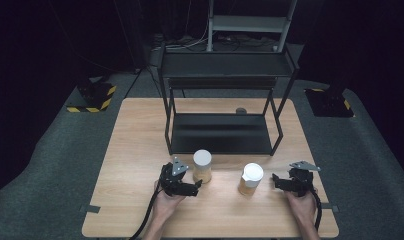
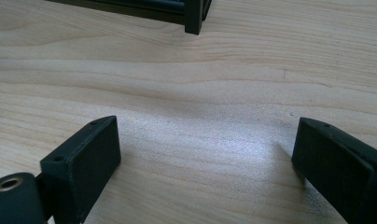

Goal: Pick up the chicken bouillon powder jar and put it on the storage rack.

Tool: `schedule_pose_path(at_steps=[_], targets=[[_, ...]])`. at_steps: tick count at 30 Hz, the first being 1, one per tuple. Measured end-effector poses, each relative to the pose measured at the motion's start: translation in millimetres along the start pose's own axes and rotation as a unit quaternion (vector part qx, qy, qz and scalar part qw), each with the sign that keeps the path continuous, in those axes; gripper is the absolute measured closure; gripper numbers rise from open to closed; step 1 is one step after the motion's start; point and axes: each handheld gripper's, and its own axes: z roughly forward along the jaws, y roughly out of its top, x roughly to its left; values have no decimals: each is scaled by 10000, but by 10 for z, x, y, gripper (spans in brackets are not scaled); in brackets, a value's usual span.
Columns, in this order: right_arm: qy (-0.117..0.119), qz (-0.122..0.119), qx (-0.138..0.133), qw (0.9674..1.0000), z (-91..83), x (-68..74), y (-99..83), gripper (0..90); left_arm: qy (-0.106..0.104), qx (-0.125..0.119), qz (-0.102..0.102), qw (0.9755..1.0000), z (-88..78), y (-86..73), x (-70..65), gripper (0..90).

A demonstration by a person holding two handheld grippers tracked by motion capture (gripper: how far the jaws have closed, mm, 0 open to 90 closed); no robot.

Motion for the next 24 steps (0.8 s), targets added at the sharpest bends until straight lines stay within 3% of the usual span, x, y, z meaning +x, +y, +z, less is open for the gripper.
schedule_pose_path(at_steps=[5, 16, 24], targets=[[-1, -1, -1, 10000, 0, 1, 0, 71, -77, -74, -2, 9999, 67, 65, -28, 62], [-1, -3, -2, 10000, -1, 1, -1, 72, 16, -345, 19, 9994, 173, 170, -135, 158], [1, -4, -3, 10000, -1, 1, -1, 73, 51, -380, 67, 9992, 226, 211, -178, 237]])
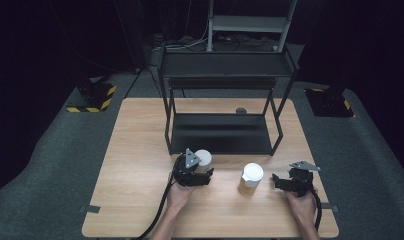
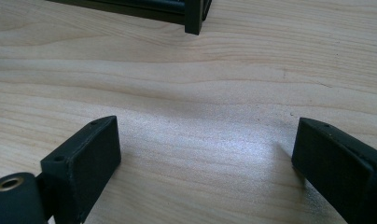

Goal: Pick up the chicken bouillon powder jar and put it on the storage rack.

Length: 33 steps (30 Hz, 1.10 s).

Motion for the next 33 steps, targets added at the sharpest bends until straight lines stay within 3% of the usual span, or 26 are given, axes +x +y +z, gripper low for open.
schedule_pose_path(at_steps=[13, 17, 33], targets=[[2, -3, -2, 10000, -1, 0, -1, 74, 44, -74, 93, 9999, 39, 22, -41, 328], [5, -5, -3, 10000, -1, -1, -1, 75, 158, -104, 178, 9997, 26, 21, -103, 335], [5, -5, -4, 10000, -1, -2, -1, 76, 126, -7, 76, 9999, -92, 104, -54, 351]])
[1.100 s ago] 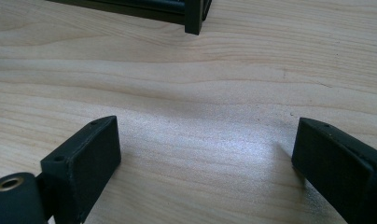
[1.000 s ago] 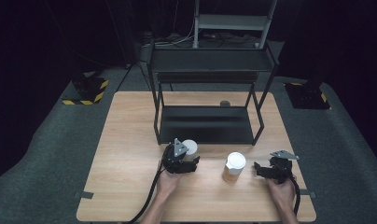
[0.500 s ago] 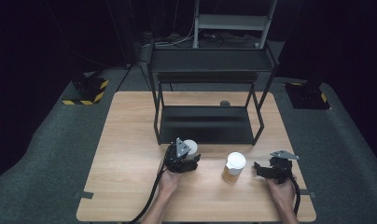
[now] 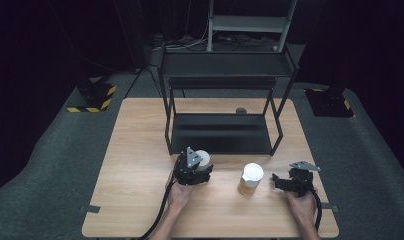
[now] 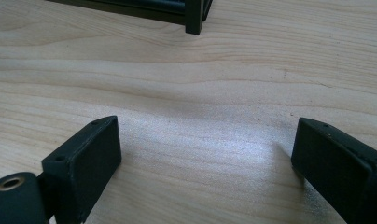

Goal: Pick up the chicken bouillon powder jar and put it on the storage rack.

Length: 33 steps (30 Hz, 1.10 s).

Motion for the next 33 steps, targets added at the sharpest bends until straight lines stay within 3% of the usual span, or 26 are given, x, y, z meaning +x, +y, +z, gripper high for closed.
schedule_pose_path(at_steps=[9, 16, 20, 23, 33], targets=[[1, 2, -1, 10000, 0, 0, 0, 76, -72, 44, -1, 10000, -119, 154, 73, 351], [-2, 3, -1, 10000, 0, 1, 0, 76, -193, 11, 135, 9997, -226, 335, 99, 351], [-2, 6, -1, 10000, 0, 1, 0, 76, -273, 9, 233, 9994, -282, 461, 117, 351], [-6, 7, 0, 10000, -1, 4, 0, 76, -484, -14, 198, 9986, -322, 568, 211, 351], [-6, 7, -1, 10000, -1, 4, 0, 76, -623, -92, 222, 9978, -410, 811, 273, 351]])
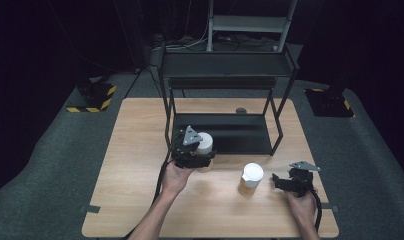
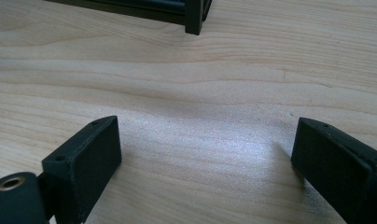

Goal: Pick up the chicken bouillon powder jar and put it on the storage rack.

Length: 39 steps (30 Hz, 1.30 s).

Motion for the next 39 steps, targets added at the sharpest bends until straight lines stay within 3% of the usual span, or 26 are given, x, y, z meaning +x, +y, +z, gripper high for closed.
schedule_pose_path(at_steps=[16, 27, 29, 32, 39], targets=[[0, -12, 5, 10000, -1, -1, 1, 77, -70, -51, 52, 9999, -224, 614, 167, 351], [-1, -11, 4, 10000, -1, 0, 1, 76, -32, -188, 210, 9996, -424, 1220, 249, 351], [0, -10, 4, 10000, -1, 0, 1, 76, -26, -201, 220, 9996, -436, 1270, 252, 351], [-1, -9, 4, 10000, -1, 0, 1, 76, 9, -191, 237, 9995, -473, 1491, 273, 351], [0, 3, 3, 10000, -1, 1, 2, 76, 110, -167, 126, 9997, -519, 1797, 355, 351]])
